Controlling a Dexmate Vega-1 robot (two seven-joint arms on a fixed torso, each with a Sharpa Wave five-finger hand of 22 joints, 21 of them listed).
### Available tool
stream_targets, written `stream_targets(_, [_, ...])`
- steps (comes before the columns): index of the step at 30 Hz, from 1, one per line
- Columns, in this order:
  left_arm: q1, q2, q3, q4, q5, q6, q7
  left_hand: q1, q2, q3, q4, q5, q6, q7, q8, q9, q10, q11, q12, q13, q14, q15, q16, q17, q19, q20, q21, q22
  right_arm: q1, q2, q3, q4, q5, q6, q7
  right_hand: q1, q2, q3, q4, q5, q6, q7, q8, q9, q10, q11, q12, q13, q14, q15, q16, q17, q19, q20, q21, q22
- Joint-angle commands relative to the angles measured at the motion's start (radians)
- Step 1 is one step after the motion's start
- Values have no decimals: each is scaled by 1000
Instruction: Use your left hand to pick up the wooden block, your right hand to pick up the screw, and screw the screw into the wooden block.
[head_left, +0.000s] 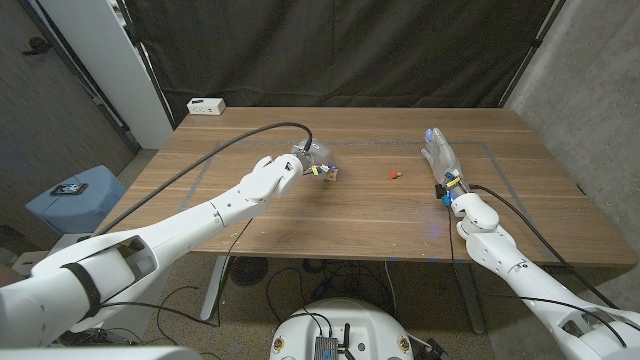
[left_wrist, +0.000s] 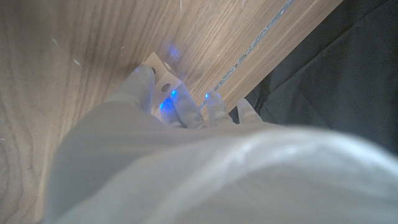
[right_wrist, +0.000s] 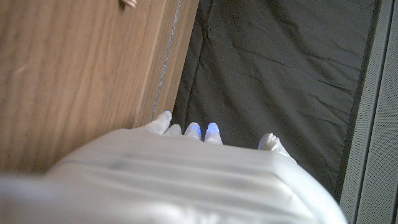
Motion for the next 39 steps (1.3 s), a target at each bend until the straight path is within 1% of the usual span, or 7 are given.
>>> stream_targets(1, [-6, -7, 6, 21, -6, -2, 35, 11, -1, -7, 2, 4, 24, 3, 7, 6, -1, 3, -4, 5, 13, -27, -1, 5, 12, 2, -1, 3, 9, 6, -2, 17, 1, 4, 4, -5, -3, 5, -5, 4, 2, -7, 6, 6, 4, -3, 4, 3, -6, -3, 8, 2, -6, -10, 6, 3])
stream_targets(4, [-11, -10, 10, 30, -9, -10, 46, 12, 2, -9, 4, 5, 33, 2, 9, 6, -1, 3, -7, 7, 18, -33, 0, 5, 16, 1, -1, 3, 9, 6, -2, 18, 1, 5, 4, -5, -2, 6, -6, 4, 3, -7, 6, 6, 4, -3, 4, 3, -6, -3, 8, 2, -6, -8, 6, 3])
stream_targets(9, [-23, -18, 19, 41, -14, -17, 33, 15, 4, -14, 5, 6, 39, 0, 8, 7, 2, 2, -11, 9, 21, -37, -1, 6, 22, 1, -2, 3, 6, 4, 0, 15, 3, 2, 2, -6, -2, 6, -6, 4, 4, -7, 6, 6, 4, -4, 4, 3, -6, -3, 8, 2, -5, -9, 6, 3])
stream_targets(13, [-31, -22, 21, 42, -28, -19, 9, 9, 1, -33, 11, 5, 1, 9, -17, 8, -25, 4, -37, 13, -3, -23, -11, 8, 13, 3, -11, 3, 4, 2, 2, 15, 5, 4, 3, -6, -2, 6, -6, 4, 4, -8, 6, 6, 4, -5, 4, 3, -5, -3, 8, 2, -5, -9, 6, 3])
stream_targets(16, [-32, -24, 23, 41, -29, -14, 6, 3, -1, -40, 13, 4, -18, 9, -27, 8, -44, 5, -50, 15, -6, -22, -12, 8, 6, 3, -14, 3, 3, 1, 3, 15, 5, 4, 3, -6, -2, 7, -6, 4, 4, -8, 6, 6, 4, -6, 4, 3, -5, -3, 8, 2, -5, -9, 6, 3])
stream_targets(29, [-30, -22, 30, 33, -29, -8, 5, -4, -2, -49, 16, 3, -11, 7, -26, 8, -50, 5, -60, 18, -14, -23, -13, 8, -2, 3, -15, 3, -1, 0, 5, 14, 9, 7, 6, -8, -3, 7, -6, 4, 4, -7, 6, 6, 4, -6, 4, 3, -5, -3, 9, 2, -5, -10, 6, 3])
stream_targets(39, [-25, -22, 32, 36, -25, -15, 39, 21, 11, -51, 6, 6, 38, 2, -11, 9, -4, 2, -52, 30, 19, -36, -2, 7, 17, 1, -8, 4, -11, -4, 8, 2, 10, 5, 1, -9, -3, 8, -6, 4, 3, -7, 5, 6, 3, -6, 3, 3, -5, -4, 9, 2, -5, -10, 6, 3])
